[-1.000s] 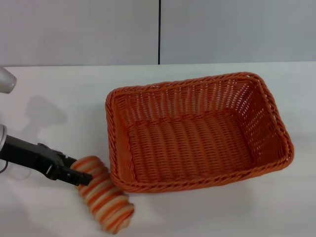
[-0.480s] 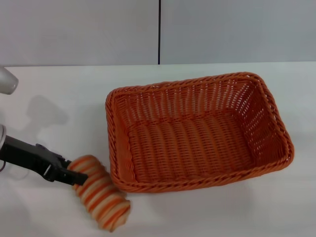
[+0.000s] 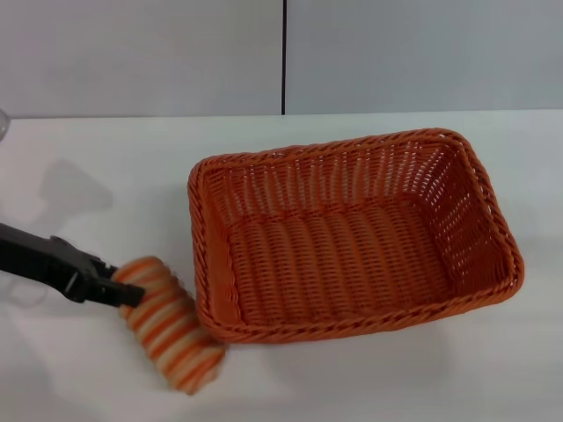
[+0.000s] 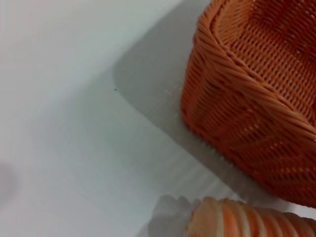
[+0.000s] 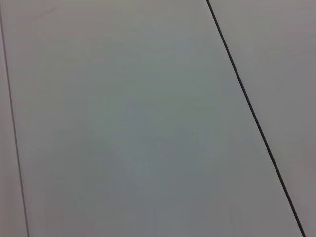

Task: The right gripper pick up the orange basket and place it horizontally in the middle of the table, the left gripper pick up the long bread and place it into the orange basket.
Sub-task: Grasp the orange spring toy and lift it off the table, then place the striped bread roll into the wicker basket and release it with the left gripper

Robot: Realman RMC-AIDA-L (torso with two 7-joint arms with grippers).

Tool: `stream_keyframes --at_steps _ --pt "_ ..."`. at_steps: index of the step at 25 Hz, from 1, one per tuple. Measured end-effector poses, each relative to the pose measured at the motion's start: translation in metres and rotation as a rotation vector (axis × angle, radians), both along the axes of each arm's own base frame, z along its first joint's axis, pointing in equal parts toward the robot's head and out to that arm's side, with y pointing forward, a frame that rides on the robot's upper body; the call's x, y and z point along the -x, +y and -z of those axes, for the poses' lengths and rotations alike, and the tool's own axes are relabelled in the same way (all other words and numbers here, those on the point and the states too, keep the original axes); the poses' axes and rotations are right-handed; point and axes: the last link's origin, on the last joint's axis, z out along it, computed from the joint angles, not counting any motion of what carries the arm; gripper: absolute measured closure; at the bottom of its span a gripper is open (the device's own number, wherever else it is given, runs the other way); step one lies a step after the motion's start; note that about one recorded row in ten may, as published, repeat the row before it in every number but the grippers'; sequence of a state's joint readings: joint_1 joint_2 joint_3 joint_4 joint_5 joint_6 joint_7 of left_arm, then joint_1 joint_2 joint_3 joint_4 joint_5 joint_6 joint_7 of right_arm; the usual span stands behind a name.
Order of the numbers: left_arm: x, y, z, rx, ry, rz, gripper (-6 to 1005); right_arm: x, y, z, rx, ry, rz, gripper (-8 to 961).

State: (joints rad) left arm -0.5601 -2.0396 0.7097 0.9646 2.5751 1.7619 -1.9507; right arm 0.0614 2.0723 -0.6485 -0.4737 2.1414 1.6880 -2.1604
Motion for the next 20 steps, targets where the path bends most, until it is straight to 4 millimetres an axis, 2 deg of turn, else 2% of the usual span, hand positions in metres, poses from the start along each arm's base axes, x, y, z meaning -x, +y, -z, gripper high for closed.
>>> stream_keyframes --at_steps 2,4,6,7,10,12,15,17,20 --pt "0.0 0.0 0.0 0.0 0.0 0.0 508 0.0 0.0 0.0 0.0 -0.001 0.0 519" --pt "-0.001 0.006 -0.016 -0.052 0.038 0.014 520 0.0 0.0 0.0 0.0 -0.001 0.0 520" --pt "-0.001 0.006 -0.019 -0.06 0.046 0.017 533 0.0 0.0 0.0 0.0 -0.001 -0.001 520" --pt "-0.001 0.012 -0.038 -0.105 0.094 0.033 540 0.0 0.0 0.0 0.0 -0.001 -0.002 520" --pt "-0.002 0.015 -0.047 -0.127 0.113 0.038 564 0.001 0.001 0.0 0.0 -0.002 -0.003 520" --pt "-0.005 0.025 -0.081 -0.205 0.178 0.073 586 0.001 0.001 0.0 -0.001 -0.003 -0.005 520" --pt "-0.007 0.028 -0.088 -0.222 0.192 0.08 616 0.001 0.001 -0.001 -0.002 -0.005 -0.009 520" --pt "-0.019 0.038 -0.108 -0.261 0.205 0.101 631 0.003 0.002 -0.002 -0.004 -0.008 -0.017 520" --pt "-0.027 0.042 -0.113 -0.281 0.193 0.116 655 0.004 0.003 -0.002 -0.005 -0.01 -0.023 519"
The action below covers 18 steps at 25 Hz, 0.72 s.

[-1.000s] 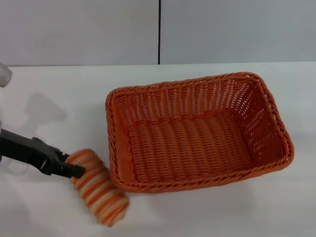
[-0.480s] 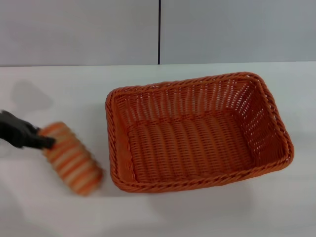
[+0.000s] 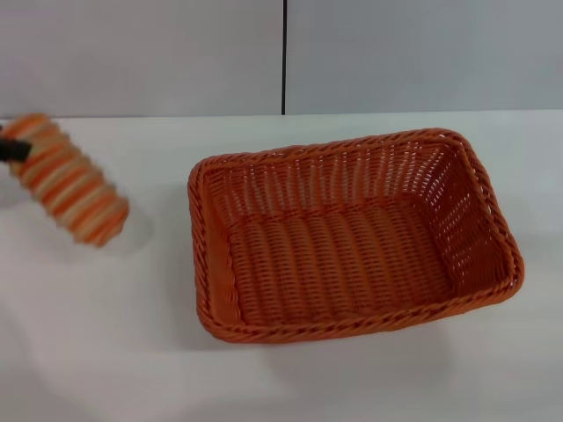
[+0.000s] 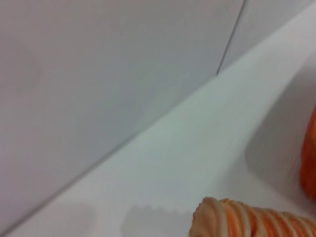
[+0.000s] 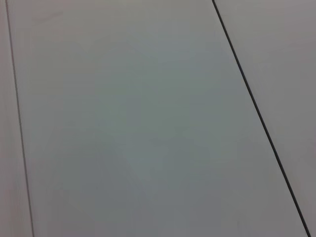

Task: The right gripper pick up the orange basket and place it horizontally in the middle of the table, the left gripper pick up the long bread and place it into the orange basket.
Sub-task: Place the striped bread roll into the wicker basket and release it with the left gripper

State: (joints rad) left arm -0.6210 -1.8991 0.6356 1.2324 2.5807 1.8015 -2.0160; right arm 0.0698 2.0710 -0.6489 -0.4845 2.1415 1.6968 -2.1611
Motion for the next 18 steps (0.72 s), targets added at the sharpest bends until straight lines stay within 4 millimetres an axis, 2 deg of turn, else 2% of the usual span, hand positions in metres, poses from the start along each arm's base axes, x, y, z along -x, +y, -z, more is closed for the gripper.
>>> stream_keyframes --at_steps 3,4,5,7,8,9,14,15,18 --pt "-0.021 0.009 0.0 -0.013 -0.047 0.038 667 0.001 0.001 -0.001 -0.001 -0.002 -0.006 519" --pt "-0.021 0.009 0.0 -0.013 -0.047 0.038 671 0.002 0.002 -0.002 -0.001 -0.003 -0.009 519" --pt "-0.04 0.015 0.005 -0.011 -0.089 0.055 675 0.003 0.003 -0.003 -0.003 -0.008 -0.015 519" --pt "-0.056 0.015 0.011 -0.006 -0.122 0.079 683 0.004 0.004 -0.004 -0.003 -0.01 -0.02 519" --pt "-0.056 0.015 0.011 -0.006 -0.122 0.079 687 0.004 0.004 -0.004 -0.003 -0.01 -0.02 519" --pt "-0.067 0.013 0.018 -0.004 -0.142 0.095 691 0.004 0.005 -0.004 -0.002 -0.011 -0.021 519" --pt "-0.087 0.008 0.033 -0.01 -0.2 0.119 740 0.005 0.005 -0.003 0.001 -0.011 -0.026 520" --pt "-0.097 0.004 0.043 0.011 -0.264 0.121 748 0.005 0.006 -0.003 0.002 -0.011 -0.027 520" --pt "-0.103 -0.001 0.053 0.031 -0.312 0.124 774 0.005 0.005 -0.003 0.003 -0.01 -0.025 520"
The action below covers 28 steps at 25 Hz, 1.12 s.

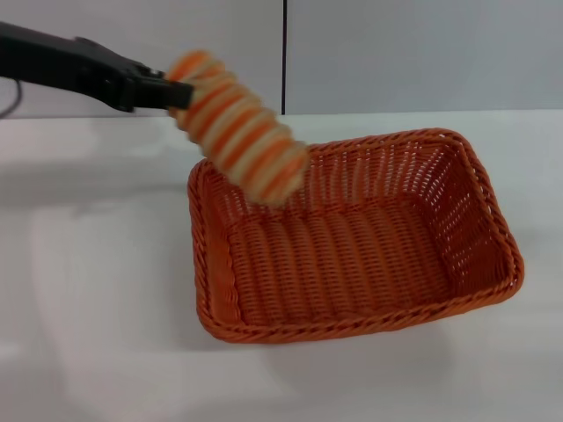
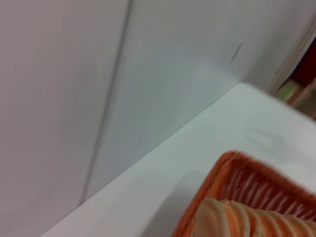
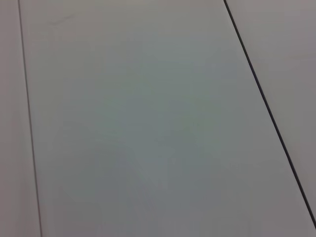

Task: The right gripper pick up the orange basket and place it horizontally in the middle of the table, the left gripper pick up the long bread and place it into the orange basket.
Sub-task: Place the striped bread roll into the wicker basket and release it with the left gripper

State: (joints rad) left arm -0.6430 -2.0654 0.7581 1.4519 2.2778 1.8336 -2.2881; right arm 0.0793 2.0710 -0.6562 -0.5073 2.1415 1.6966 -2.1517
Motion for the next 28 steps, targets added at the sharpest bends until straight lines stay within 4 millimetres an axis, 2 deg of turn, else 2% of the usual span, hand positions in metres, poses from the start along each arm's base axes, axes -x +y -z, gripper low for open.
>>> stream_keyframes --at_steps 3,5,7,10,11,12,13,16,18,22,27,28 --pt "-0.002 -0.012 0.022 0.011 -0.077 0.013 784 -0.001 -0.001 0.001 0.002 0.004 0.006 520" --pt "-0.002 -0.014 0.025 0.012 -0.089 0.015 786 -0.002 -0.002 0.002 0.001 0.004 0.01 520" --pt "-0.001 -0.023 0.045 0.009 -0.136 0.019 788 -0.002 -0.003 0.002 0.001 0.004 0.012 520" --pt "0.0 -0.025 0.049 0.005 -0.138 0.019 793 -0.002 -0.004 0.002 0.002 0.005 0.01 519" --pt "0.002 -0.028 0.058 0.0 -0.137 0.02 794 -0.002 -0.004 0.002 0.002 0.005 0.007 519" --pt "0.002 -0.028 0.058 0.0 -0.137 0.02 797 -0.001 -0.005 0.002 0.002 0.006 0.006 519" --pt "0.006 -0.035 0.076 -0.011 -0.128 0.033 800 -0.001 -0.005 0.003 0.002 0.007 0.005 519" --pt "0.009 -0.037 0.081 -0.017 -0.129 0.035 808 -0.001 -0.006 0.004 0.004 0.011 0.005 519" --pt "0.016 -0.039 0.099 -0.016 -0.153 0.044 811 -0.001 -0.006 0.005 0.005 0.013 0.005 519" --pt "0.025 -0.042 0.11 0.008 -0.149 0.042 811 -0.001 -0.006 0.005 0.007 0.013 0.004 520" --pt "0.032 -0.044 0.109 0.001 -0.149 0.032 810 -0.002 -0.008 0.006 0.008 0.016 0.008 520" --pt "0.032 -0.044 0.109 0.001 -0.148 0.033 770 -0.002 -0.009 0.007 0.009 0.018 0.009 519"
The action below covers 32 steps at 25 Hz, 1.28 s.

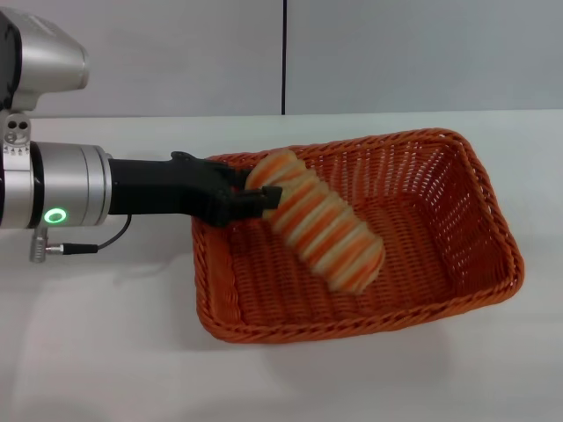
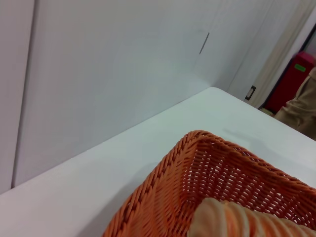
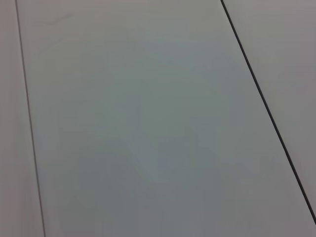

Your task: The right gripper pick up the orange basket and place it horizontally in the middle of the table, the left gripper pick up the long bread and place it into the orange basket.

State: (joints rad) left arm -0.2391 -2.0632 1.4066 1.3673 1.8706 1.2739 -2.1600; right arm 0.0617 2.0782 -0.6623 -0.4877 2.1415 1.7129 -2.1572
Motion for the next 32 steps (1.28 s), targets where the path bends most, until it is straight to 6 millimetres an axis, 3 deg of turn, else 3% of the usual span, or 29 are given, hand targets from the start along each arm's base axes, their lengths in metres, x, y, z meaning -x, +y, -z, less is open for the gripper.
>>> stream_keyframes --at_steps 9,13,20,21,23,24,26,32 --pt "0.005 0.001 -0.004 -0.018 0.002 0.001 369 0.001 0.001 0.002 0.005 0.008 -0.002 520" --pt "0.014 0.004 -0.019 -0.06 -0.013 -0.023 214 0.0 0.0 0.002 0.005 0.008 0.0 519" --pt "0.045 0.005 -0.052 -0.184 -0.151 -0.054 170 0.002 0.004 0.002 -0.001 0.007 -0.005 520" --pt "0.068 0.0 -0.068 -0.268 -0.206 -0.048 163 0.002 0.009 0.003 -0.005 0.006 -0.002 520" --pt "0.091 -0.006 -0.082 -0.367 -0.247 -0.049 151 0.002 0.011 0.003 -0.008 0.005 0.0 520" --pt "0.091 -0.006 -0.082 -0.367 -0.247 -0.049 144 0.002 0.014 0.003 -0.015 0.005 0.004 520" --pt "0.118 -0.018 -0.095 -0.514 -0.291 -0.045 138 0.0 0.025 0.001 -0.043 0.011 0.035 520" --pt "0.145 -0.047 -0.096 -0.711 -0.373 -0.01 138 -0.004 0.045 0.011 -0.071 -0.019 0.109 519"
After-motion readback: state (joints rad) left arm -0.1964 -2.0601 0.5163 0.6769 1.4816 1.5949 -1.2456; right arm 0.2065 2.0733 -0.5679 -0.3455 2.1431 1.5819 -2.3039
